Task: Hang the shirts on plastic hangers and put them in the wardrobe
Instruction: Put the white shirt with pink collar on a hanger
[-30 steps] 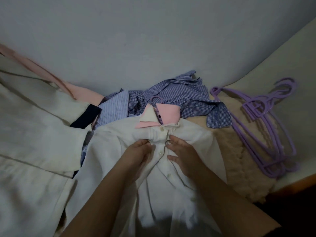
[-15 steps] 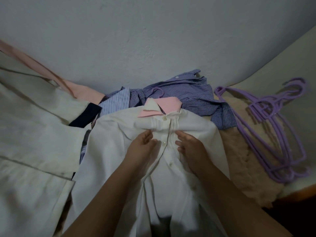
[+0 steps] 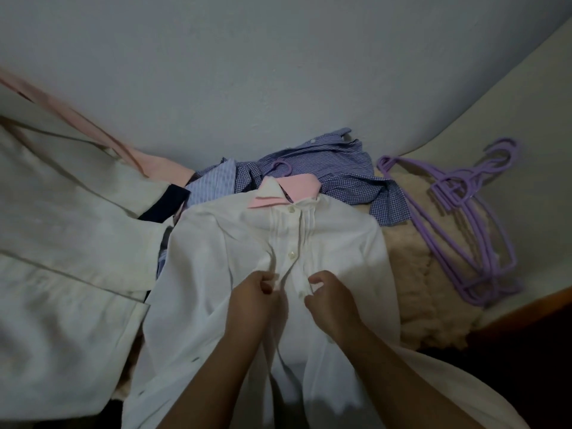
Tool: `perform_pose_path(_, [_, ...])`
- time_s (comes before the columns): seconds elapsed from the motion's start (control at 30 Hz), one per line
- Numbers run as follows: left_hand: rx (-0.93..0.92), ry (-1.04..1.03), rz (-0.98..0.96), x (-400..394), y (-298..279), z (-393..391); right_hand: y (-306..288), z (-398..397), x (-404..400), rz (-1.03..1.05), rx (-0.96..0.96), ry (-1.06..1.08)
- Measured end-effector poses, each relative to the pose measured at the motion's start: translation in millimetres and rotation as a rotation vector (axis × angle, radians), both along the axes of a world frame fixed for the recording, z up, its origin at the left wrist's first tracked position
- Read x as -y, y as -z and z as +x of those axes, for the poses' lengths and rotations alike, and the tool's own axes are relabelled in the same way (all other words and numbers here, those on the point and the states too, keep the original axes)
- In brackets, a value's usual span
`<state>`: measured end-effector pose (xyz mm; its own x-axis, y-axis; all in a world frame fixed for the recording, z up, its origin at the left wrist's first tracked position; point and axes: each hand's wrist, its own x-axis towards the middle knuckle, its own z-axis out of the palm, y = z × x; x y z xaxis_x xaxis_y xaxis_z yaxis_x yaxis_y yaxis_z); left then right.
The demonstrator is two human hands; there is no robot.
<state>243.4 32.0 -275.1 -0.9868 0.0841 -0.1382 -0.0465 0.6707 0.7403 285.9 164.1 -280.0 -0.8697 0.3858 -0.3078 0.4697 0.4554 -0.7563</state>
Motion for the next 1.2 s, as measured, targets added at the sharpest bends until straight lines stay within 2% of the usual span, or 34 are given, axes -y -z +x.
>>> perform_pose_path(0.17, [0.185,-0.145,0.315,-9,5,19,0,8,10,-0.479,-0.107,0.265])
perform_pose_path(0.37, [0.348,-0.242,0.643,-9,12,26,11,9,19,-0.73,-0.093,0.402])
perform_pose_path(0.6, [0.367,-0.219,0.691,-5,16,23,13,2,23,-0.655,-0.106,0.426])
perform_pose_path(0.9, [0.379,-0.215,0.736,-5,18,23,16,3,18,-0.733,-0.114,0.418])
perform_pose_path(1.1, [0.368,-0.185,0.715,-5,20,23,17,5,16,-0.549,-0.168,0.37])
perform_pose_path(1.2, [0.3,-0.112,0.639,-5,24,24,17,9,15,-0.47,-0.193,0.332])
